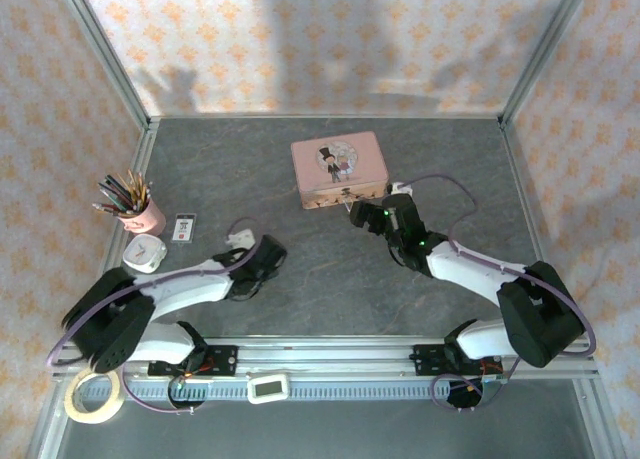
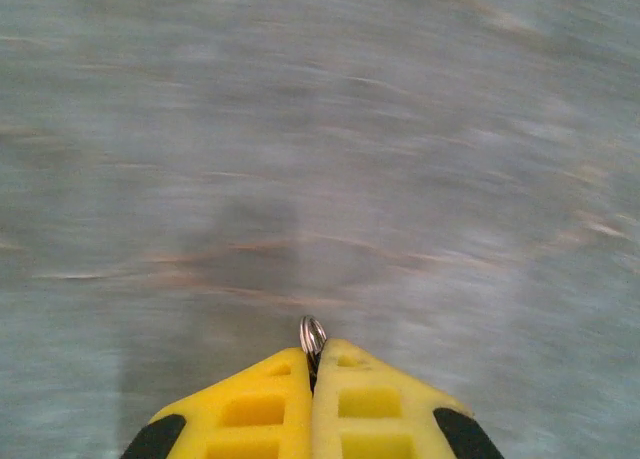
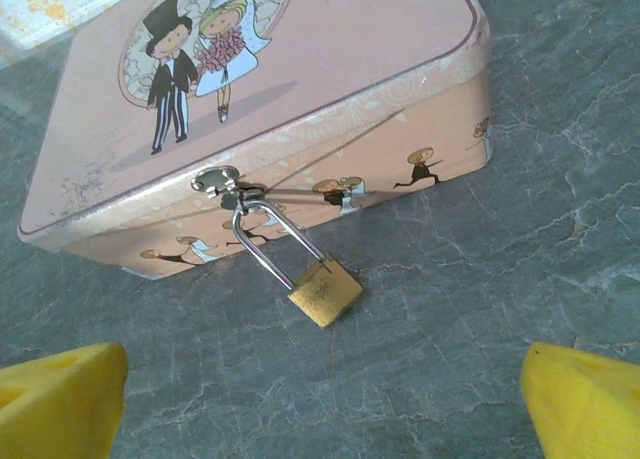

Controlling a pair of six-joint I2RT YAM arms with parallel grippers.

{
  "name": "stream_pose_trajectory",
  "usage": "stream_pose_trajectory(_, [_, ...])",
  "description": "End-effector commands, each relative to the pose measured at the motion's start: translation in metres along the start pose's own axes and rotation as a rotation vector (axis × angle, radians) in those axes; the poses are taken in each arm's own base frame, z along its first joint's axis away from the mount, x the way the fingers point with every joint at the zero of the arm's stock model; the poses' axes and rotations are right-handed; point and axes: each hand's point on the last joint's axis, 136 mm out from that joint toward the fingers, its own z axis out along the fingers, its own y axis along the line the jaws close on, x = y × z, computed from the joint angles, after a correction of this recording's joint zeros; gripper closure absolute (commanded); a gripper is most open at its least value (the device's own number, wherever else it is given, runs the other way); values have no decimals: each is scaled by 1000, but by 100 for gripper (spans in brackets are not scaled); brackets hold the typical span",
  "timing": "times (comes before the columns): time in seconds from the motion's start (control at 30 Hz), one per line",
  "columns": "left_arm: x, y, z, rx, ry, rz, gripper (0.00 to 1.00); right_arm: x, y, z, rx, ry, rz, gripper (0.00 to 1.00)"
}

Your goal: Unlock a padlock with a key

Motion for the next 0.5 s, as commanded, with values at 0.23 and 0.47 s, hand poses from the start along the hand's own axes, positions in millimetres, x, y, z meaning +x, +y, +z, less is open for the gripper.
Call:
stream_pose_trajectory(0.23, [34, -137, 15, 216, 50, 318, 100, 16, -8, -12, 6, 49, -35, 0])
stream_pose_trajectory(0.47, [-13, -137, 2, 223, -74, 272, 55, 38, 1, -24, -52, 167, -95, 19])
